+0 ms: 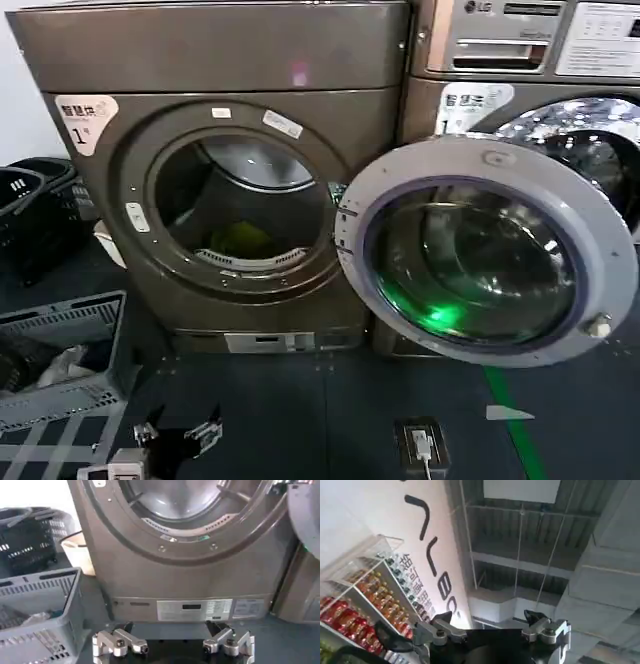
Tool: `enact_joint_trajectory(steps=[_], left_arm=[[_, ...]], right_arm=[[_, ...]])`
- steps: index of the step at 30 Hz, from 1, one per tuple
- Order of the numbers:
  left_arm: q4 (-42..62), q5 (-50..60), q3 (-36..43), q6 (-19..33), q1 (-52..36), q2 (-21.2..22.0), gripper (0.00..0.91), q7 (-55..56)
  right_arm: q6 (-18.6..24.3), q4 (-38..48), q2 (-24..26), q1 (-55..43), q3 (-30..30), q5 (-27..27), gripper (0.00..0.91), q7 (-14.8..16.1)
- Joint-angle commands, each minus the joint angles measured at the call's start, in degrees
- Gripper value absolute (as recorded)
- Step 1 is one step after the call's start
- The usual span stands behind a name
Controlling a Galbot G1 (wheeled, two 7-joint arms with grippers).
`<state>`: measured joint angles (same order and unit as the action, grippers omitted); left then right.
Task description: Grasp the clothes from the dryer.
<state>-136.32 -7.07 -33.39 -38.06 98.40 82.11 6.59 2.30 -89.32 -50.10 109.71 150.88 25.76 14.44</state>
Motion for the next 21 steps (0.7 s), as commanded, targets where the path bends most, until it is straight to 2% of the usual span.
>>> enact_joint_trajectory(steps=[1,21], left_arm=[[0.17,0.05,0.04,0.02,-0.07,-0.03,0.907,-0.02],[0.31,0.16,0.06,0.01,0.00,-0.09,0.907,-0.13]], right_arm=[[0.18,-0.02,0.02,-0.07,-0.02,0.01,0.907,-0.41],[0.58,0.08,-0.05,-0.47,-0.58,-0.07,0.907,-0.25]])
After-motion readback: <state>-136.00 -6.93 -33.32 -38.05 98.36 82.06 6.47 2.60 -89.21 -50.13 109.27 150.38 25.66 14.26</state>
